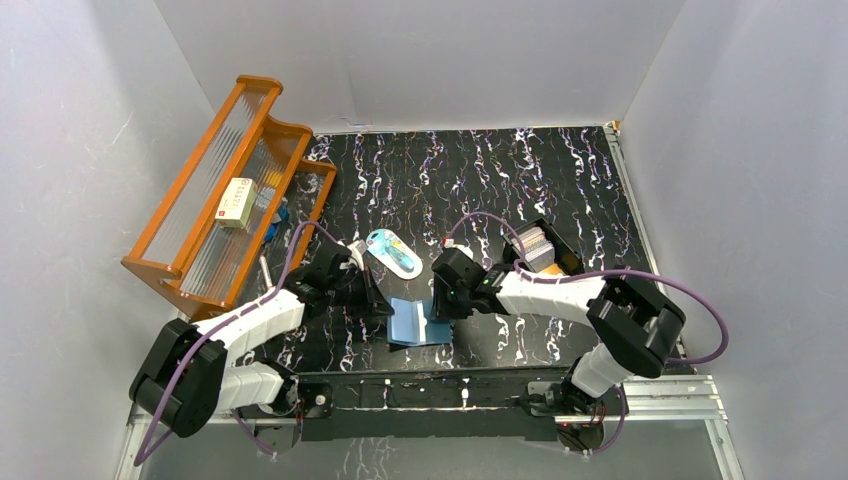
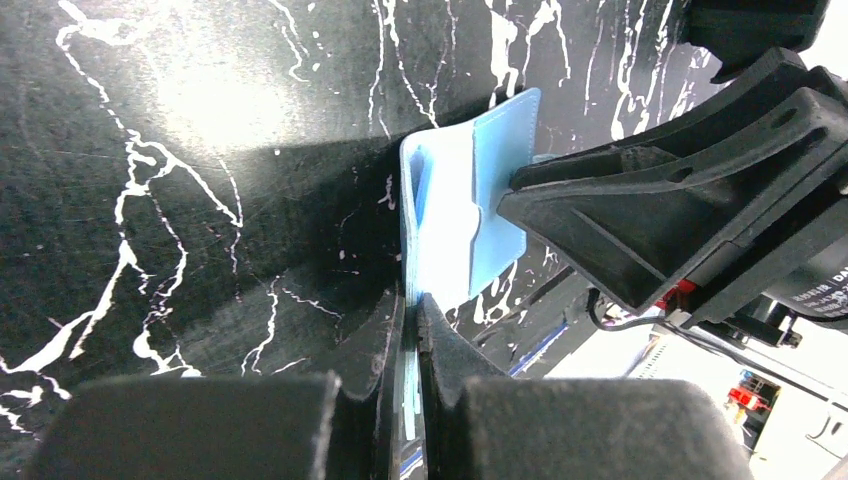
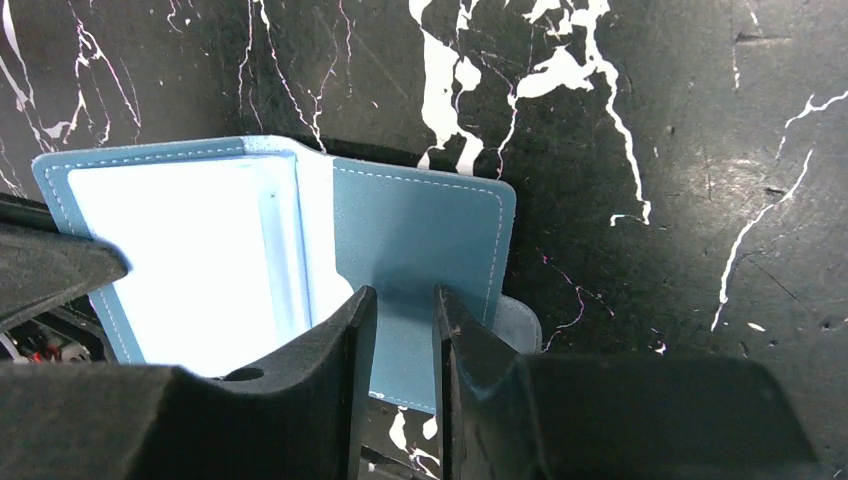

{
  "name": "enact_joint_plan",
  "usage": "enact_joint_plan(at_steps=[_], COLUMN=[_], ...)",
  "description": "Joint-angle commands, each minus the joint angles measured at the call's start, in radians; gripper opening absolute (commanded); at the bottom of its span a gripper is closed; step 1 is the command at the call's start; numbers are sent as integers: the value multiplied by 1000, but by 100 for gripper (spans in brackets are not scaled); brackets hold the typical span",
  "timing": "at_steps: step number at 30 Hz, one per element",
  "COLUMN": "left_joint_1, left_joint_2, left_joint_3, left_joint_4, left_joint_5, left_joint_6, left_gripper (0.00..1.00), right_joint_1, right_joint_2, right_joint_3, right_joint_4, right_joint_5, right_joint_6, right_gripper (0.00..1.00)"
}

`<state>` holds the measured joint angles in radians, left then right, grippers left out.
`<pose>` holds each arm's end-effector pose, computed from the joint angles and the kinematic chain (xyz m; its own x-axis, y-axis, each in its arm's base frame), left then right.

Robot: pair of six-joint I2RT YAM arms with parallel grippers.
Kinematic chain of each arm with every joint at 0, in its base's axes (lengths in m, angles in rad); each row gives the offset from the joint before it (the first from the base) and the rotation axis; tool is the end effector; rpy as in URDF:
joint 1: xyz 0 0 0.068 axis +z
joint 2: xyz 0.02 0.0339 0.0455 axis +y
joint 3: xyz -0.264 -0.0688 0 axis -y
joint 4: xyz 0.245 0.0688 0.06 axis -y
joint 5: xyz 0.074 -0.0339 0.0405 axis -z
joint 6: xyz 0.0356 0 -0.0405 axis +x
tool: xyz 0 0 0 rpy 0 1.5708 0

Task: Put the credit cards into the card holder
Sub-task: Open the card holder at the center of the board.

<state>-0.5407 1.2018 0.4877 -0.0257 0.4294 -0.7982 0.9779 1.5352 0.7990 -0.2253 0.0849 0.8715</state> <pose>0.1877 -0.1300 0.1729 -0.9274 -0.2027 -0.3146 0.0968 0.6821 -0.7248 0.1674 0.2430 0.1675 -0.9066 0.0191 -0.4216 -0.1638 0.9047 0.3932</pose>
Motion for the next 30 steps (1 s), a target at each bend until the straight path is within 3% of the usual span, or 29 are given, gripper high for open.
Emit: enact_joint_plan(at_steps=[1, 10, 15, 17, 24, 30], left_joint_1=[-4, -4, -4, -4, -3, -3], left_joint_2=[-13, -13, -24, -30, -44, -51], left_joint_3=[-17, -24, -31, -36, -32, -11], left_joint_4=[-51, -60, -16, 9, 15, -6], left_joint_5=[-31, -51, -11, 7, 34, 38], left_joint_6=[35, 64, 53, 43, 40, 35], left_gripper=[0, 22, 26, 24, 1, 0], right_joint_1=[4, 4, 3, 4, 4, -17], right_joint_2=[-10, -1, -19, -26, -86, -128], right_joint_3=[-50, -70, -50, -33, 52, 174], right_joint_4=[40, 52, 78, 73, 27, -101], right_joint_5=[23, 24, -26, -41, -74, -8], right_joint_6=[-16, -15, -15, -16, -33, 36], right_gripper=[35, 34, 36, 38, 43, 49])
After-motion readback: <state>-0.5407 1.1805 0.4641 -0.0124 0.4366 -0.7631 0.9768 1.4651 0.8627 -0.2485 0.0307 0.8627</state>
